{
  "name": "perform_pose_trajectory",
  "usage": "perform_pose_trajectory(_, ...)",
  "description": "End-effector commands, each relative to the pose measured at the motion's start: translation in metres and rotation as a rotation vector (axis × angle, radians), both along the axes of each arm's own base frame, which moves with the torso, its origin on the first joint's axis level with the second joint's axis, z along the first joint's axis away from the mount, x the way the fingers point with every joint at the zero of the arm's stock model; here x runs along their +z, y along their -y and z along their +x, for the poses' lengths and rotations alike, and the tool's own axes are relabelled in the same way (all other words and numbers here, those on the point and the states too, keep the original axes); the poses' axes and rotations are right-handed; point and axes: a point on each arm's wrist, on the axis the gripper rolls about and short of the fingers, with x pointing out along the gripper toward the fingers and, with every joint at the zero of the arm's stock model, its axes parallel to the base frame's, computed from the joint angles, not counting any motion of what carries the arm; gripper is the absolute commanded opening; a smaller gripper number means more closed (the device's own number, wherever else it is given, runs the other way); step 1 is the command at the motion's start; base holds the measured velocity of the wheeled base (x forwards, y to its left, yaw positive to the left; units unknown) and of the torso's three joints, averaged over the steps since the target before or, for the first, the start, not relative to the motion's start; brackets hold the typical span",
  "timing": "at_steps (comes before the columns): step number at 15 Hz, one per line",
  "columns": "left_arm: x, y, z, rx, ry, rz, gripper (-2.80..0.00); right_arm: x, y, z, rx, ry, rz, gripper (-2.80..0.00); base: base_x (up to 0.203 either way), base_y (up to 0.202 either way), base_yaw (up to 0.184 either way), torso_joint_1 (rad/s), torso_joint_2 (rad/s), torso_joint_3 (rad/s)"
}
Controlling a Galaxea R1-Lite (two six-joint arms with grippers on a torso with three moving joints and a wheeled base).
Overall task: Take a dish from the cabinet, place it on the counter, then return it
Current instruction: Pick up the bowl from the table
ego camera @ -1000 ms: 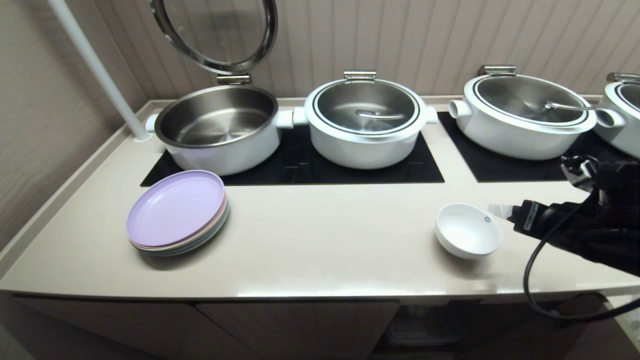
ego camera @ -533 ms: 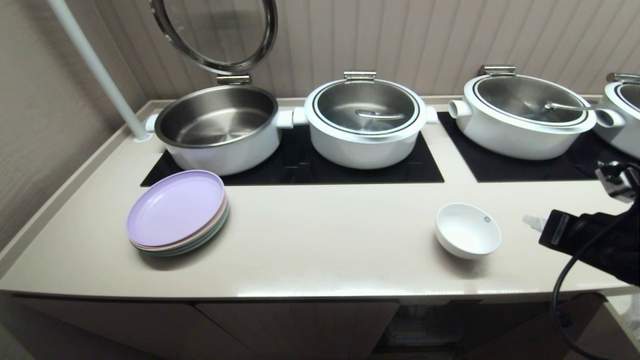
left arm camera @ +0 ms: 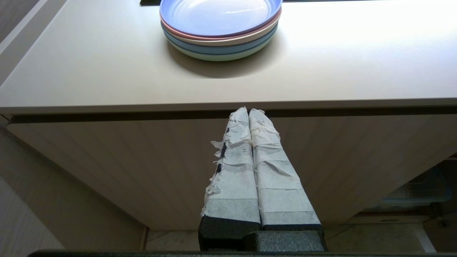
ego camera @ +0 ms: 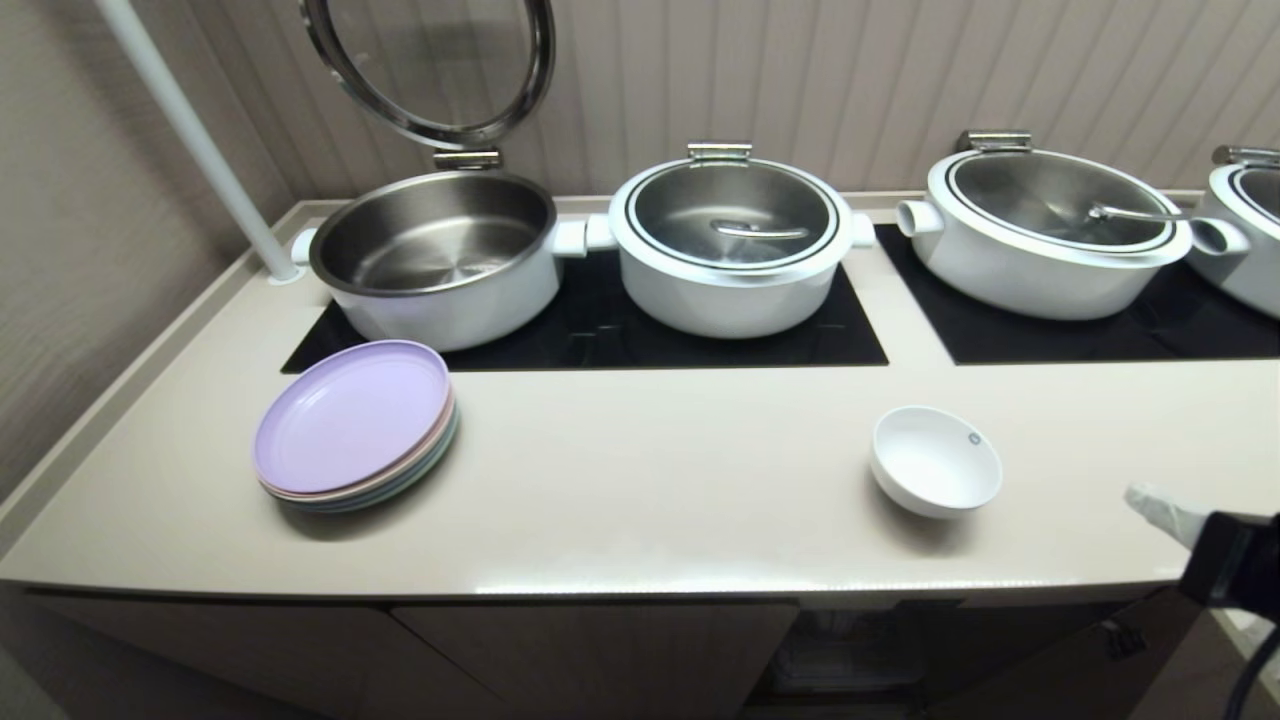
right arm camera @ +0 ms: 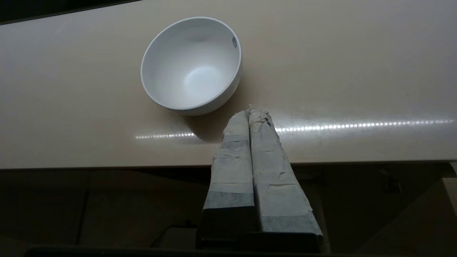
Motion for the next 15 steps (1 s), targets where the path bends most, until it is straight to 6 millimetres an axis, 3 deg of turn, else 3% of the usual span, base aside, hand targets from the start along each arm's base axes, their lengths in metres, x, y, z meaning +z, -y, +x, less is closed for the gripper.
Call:
perform_pose_trajectory(1,0.000,0.000,0.000,0.000,0.001,0.000,-2.80,-0.004,0.004,-0.034,-0.002,0.083,-0.004,-2.80,0.000,0.000,0.000,0.000,0.00,0.000)
perform_pose_trajectory(5,0.000,0.000,0.000,0.000,0.001,0.000,-2.80,-0.028,0.011,-0.086,-0.025,0.198,-0.087,-2.80,0.000,0.000,0.000,0.000,0.00,0.000)
perform_pose_trajectory(10,0.000,0.000,0.000,0.000,0.001,0.000,-2.80,-0.055,0.013,-0.131,-0.063,0.319,-0.168,-2.80,0.000,0.000,0.000,0.000,0.00,0.000)
perform_pose_trajectory(15,0.000,0.000,0.000,0.000,0.001,0.000,-2.80,-0.091,0.014,-0.156,-0.110,0.280,-0.229,-2.80,0.000,0.000,0.000,0.000,0.00,0.000)
